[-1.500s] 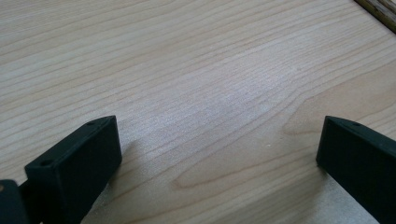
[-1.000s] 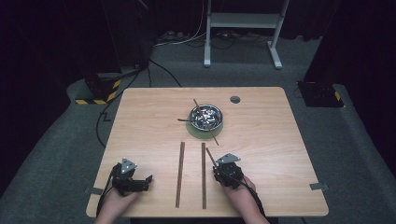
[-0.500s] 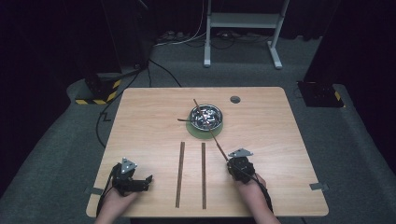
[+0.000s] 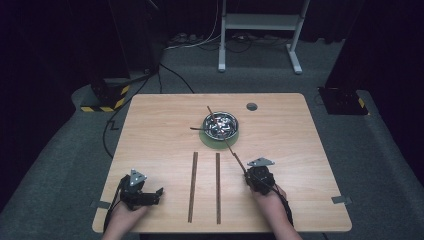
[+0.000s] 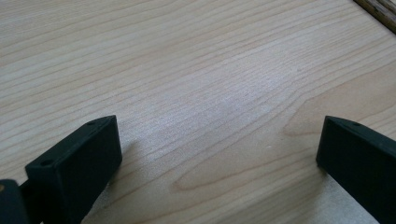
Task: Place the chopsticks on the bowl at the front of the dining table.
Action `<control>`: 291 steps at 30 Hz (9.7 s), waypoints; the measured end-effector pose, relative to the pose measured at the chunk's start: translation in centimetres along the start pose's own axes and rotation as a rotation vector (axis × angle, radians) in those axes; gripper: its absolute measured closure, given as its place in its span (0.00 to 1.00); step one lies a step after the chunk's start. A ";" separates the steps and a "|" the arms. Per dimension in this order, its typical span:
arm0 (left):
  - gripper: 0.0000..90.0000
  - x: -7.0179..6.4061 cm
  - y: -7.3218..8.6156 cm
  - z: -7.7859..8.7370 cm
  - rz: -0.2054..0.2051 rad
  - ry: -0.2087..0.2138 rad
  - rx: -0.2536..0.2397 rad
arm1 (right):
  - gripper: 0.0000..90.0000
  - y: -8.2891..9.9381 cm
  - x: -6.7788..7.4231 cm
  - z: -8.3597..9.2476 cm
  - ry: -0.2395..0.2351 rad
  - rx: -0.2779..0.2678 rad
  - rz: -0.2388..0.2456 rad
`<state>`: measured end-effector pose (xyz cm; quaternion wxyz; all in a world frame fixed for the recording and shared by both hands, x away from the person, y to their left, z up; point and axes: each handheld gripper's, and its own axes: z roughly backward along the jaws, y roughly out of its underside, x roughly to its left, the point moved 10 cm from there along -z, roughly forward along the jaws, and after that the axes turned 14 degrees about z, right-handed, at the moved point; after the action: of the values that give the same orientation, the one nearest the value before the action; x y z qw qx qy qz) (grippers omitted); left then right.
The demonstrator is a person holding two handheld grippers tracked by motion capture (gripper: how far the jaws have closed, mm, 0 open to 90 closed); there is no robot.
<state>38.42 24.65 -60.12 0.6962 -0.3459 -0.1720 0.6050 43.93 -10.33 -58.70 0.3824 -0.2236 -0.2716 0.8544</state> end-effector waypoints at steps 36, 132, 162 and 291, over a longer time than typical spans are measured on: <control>0.00 0.0 0.0 0.0 0.001 -0.001 0.000 | 0.78 -0.4 -0.3 0.4 -0.023 0.024 0.015; 0.00 0.0 0.1 0.1 -0.001 -0.002 0.003 | 0.94 -15.4 -5.6 -0.8 0.102 -0.117 0.054; 0.00 0.1 0.1 0.1 -0.008 -0.004 0.007 | 0.94 -20.5 -4.4 -6.6 0.059 -0.057 0.048; 0.69 -7.2 -9.1 -3.1 0.062 0.038 -0.065 | 0.81 -6.9 -2.6 -0.3 -0.035 -0.145 0.101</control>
<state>45.52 16.65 -54.71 0.6687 -0.3850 -0.1676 0.6136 49.36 -8.35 -54.11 0.3167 -0.2493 -0.3278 0.8544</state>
